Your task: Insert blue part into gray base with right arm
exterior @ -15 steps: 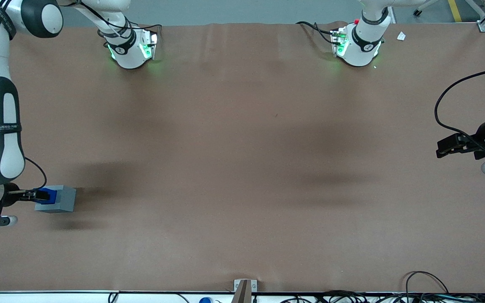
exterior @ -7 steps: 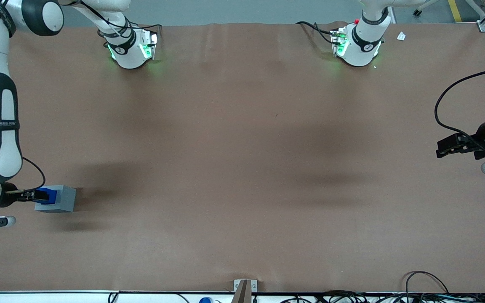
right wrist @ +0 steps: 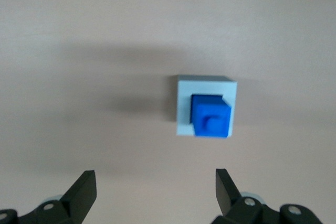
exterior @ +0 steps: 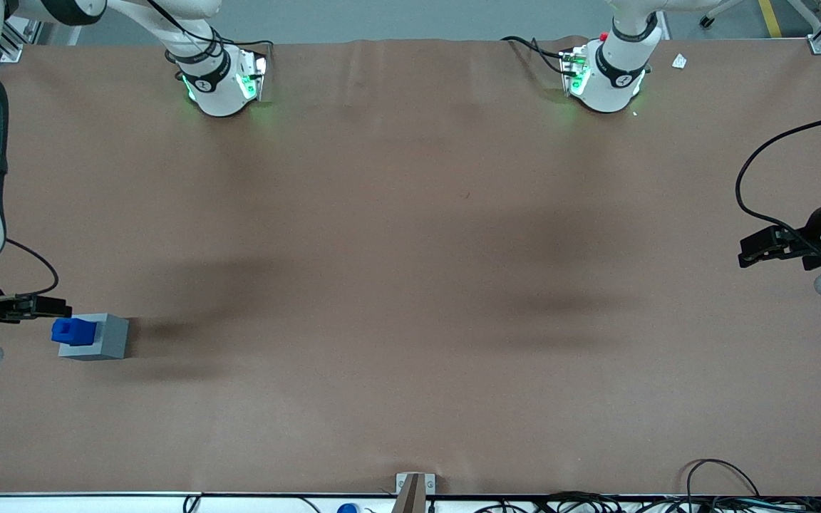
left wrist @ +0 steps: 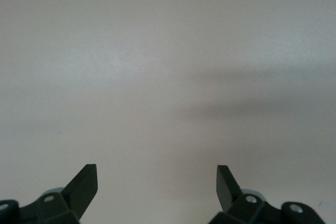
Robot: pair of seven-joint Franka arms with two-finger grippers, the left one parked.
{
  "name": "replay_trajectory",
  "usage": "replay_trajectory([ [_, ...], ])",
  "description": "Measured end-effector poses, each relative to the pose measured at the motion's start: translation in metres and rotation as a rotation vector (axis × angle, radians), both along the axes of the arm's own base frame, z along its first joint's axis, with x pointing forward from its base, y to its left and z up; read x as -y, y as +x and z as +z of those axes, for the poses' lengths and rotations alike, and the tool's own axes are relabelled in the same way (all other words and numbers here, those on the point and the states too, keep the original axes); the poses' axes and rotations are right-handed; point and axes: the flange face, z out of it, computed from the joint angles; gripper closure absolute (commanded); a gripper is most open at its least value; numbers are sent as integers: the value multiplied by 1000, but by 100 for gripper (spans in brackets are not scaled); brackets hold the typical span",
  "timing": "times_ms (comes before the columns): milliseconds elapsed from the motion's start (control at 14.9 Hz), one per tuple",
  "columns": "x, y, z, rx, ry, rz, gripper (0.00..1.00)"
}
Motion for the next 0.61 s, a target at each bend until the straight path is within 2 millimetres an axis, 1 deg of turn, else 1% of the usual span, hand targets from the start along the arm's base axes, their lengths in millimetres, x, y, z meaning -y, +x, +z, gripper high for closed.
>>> replay_trajectory([
  [202, -29, -13, 36, -16, -1, -31, 0],
  [336, -44, -22, 55, -10, -3, -48, 0],
  [605, -61, -45, 84, 5, 0, -60, 0],
])
